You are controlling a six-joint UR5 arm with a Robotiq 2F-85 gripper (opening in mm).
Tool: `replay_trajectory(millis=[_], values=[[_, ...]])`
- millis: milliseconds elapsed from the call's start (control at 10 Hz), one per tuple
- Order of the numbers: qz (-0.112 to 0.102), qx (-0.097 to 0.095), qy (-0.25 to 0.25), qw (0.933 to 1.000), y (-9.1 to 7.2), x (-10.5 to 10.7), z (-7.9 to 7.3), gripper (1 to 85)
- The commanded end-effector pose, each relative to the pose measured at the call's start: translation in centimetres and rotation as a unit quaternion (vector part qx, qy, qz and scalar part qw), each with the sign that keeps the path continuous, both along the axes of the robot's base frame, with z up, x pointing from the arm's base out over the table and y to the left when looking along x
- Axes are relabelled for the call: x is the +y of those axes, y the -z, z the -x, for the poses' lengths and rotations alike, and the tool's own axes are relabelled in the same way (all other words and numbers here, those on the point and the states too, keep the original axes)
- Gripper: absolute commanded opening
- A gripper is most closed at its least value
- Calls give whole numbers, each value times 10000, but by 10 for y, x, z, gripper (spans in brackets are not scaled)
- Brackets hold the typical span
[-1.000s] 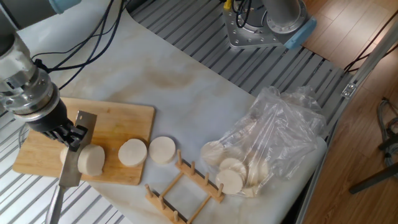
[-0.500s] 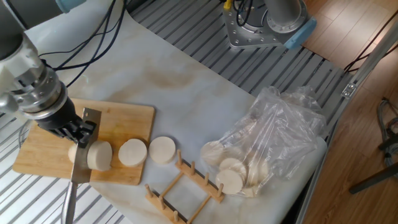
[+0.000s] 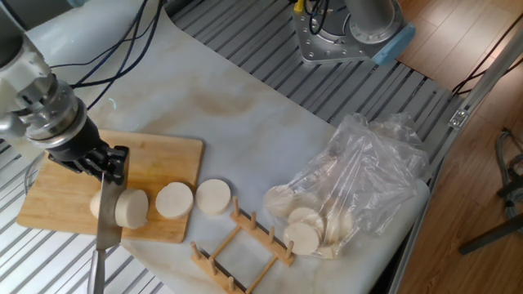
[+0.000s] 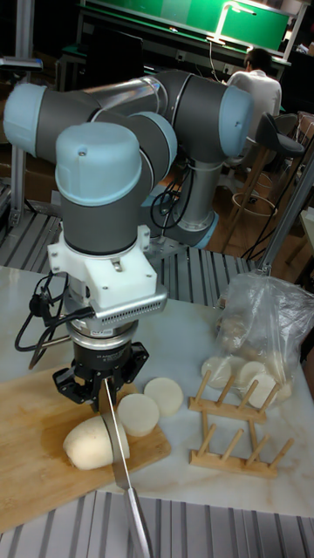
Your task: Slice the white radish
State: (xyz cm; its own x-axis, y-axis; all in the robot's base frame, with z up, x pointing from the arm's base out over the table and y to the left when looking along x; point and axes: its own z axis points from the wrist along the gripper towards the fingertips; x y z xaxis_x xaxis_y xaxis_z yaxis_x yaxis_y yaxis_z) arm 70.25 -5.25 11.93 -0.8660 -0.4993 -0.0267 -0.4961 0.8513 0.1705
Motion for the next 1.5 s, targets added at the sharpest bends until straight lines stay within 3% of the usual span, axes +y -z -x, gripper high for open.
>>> replay_trajectory(millis=[0, 200, 400, 600, 800, 1000, 1200, 1400], values=[[10, 51, 61, 10000, -5, -3, -2, 307], [83, 113, 223, 9997, -13, 7, -14, 310], [140, 421, 478, 9979, -25, 27, -17, 313], [533, 751, 719, 9932, -29, 28, -16, 317], [674, 856, 799, 9908, -9, 25, -17, 320], [1007, 847, 871, 9875, 15, 13, -16, 320], [1236, 1142, 907, 9816, 13, 11, 4, 320], [1295, 1252, 935, 9792, 13, 14, 13, 320]])
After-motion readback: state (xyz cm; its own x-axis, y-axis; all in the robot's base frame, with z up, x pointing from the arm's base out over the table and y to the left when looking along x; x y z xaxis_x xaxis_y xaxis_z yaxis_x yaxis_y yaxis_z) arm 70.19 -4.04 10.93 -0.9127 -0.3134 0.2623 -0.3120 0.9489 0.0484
